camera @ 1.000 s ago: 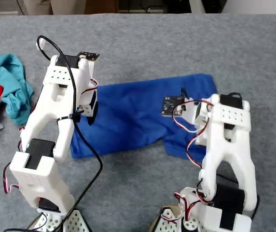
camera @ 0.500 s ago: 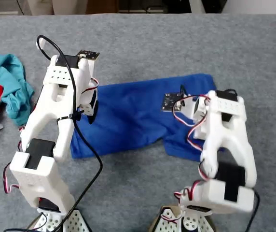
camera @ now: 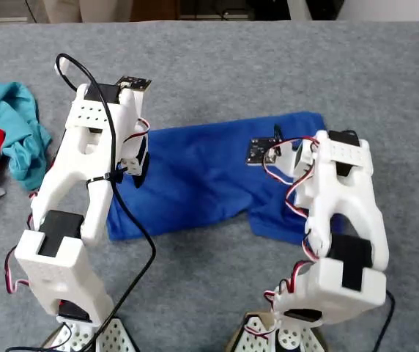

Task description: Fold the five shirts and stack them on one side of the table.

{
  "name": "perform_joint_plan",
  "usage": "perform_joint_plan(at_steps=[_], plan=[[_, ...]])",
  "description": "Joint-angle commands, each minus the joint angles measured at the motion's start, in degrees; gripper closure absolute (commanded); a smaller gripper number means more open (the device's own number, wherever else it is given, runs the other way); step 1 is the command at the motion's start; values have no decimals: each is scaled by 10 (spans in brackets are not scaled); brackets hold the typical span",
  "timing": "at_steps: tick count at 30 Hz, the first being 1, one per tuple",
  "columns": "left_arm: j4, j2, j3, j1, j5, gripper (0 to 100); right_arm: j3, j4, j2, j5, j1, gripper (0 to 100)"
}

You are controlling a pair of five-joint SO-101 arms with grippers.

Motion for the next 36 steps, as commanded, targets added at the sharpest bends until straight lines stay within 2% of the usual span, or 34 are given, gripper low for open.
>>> perform_joint_plan(at_steps=[1, 20, 29, 36], plan=[[-4, -25, -3, -3, -4, 860, -5, 23, -68, -6, 7, 993], [-7, -25, -3, -3, -4, 860, 313, 62, -393, -4, 2, 993], [-6, -25, -3, -2, -4, 860, 414, 96, -475, -5, -52, 990], [-4, -25, -3, -2, -4, 860, 383, 112, -541, -5, -51, 825]])
